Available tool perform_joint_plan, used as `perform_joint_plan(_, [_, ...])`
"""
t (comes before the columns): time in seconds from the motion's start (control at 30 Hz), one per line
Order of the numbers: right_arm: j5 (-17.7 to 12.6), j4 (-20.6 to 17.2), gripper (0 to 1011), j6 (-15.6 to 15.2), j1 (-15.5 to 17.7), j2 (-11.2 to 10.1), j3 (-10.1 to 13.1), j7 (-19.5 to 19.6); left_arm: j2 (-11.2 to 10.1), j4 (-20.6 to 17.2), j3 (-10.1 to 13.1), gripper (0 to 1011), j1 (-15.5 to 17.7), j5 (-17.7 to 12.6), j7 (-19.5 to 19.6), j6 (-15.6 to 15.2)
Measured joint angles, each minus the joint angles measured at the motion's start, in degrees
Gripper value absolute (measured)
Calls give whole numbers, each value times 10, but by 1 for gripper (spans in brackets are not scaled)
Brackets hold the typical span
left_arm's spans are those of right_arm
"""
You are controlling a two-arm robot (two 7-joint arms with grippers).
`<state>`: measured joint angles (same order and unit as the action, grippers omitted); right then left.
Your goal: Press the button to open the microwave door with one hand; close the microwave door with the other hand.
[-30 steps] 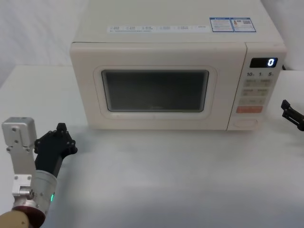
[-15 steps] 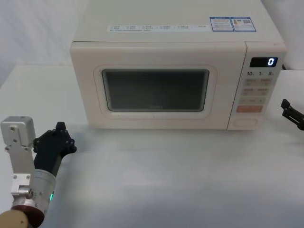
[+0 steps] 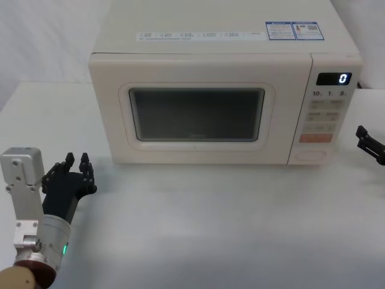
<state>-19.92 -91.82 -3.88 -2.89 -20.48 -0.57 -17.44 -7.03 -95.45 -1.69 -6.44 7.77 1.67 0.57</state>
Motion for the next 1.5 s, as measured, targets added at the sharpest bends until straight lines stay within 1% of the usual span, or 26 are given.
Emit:
perform_joint_plan(0.07, [0,0,1002,0,0,0,0,0,0,0,0,284,0,0,0,0])
perform_joint_plan(0.1, [0,0,1002,0,0,0,0,0,0,0,0,332,0,0,0,0])
perform_joint_plan(0.13, [0,0,1002,0,0,0,0,0,0,0,0,332,0,0,0,0])
perform_joint_plan(0.17, [0,0,1002,0,0,0,0,0,0,0,0,393,0,0,0,0])
perform_joint_plan(0.2, [0,0,1002,0,0,0,0,0,0,0,0,412,0,0,0,0])
perform_joint_plan(0.23, [0,0,1002,0,0,0,0,0,0,0,0,474,0,0,0,0])
perform_joint_plan(0.3, [0,0,1002,0,0,0,0,0,0,0,0,516,0,0,0,0])
perform_joint_plan(0.33, [0,0,1002,0,0,0,0,0,0,0,0,574,0,1,0,0])
perform_joint_plan(0.4, [0,0,1002,0,0,0,0,0,0,0,0,621,0,1,0,0])
perform_joint_plan(0.43, [0,0,1002,0,0,0,0,0,0,0,0,682,0,1,0,0])
perform_joint_plan(0.53, [0,0,1002,0,0,0,0,0,0,0,0,741,0,1,0,0])
perform_joint_plan(0.57, [0,0,1002,0,0,0,0,0,0,0,0,796,0,1,0,0])
perform_joint_plan(0.63, [0,0,1002,0,0,0,0,0,0,0,0,824,0,1,0,0])
perform_joint_plan(0.67, [0,0,1002,0,0,0,0,0,0,0,0,886,0,1,0,0])
perform_joint_plan(0.77, [0,0,1002,0,0,0,0,0,0,0,0,936,0,1,0,0])
perform_joint_plan(0.8, [0,0,1002,0,0,0,0,0,0,0,0,981,0,1,0,0])
perform_joint_plan(0.87, [0,0,1002,0,0,0,0,0,0,0,0,1001,0,1,0,0])
perform_joint_plan(1.5, [0,0,1002,0,0,0,0,0,0,0,0,1001,0,1,0,0])
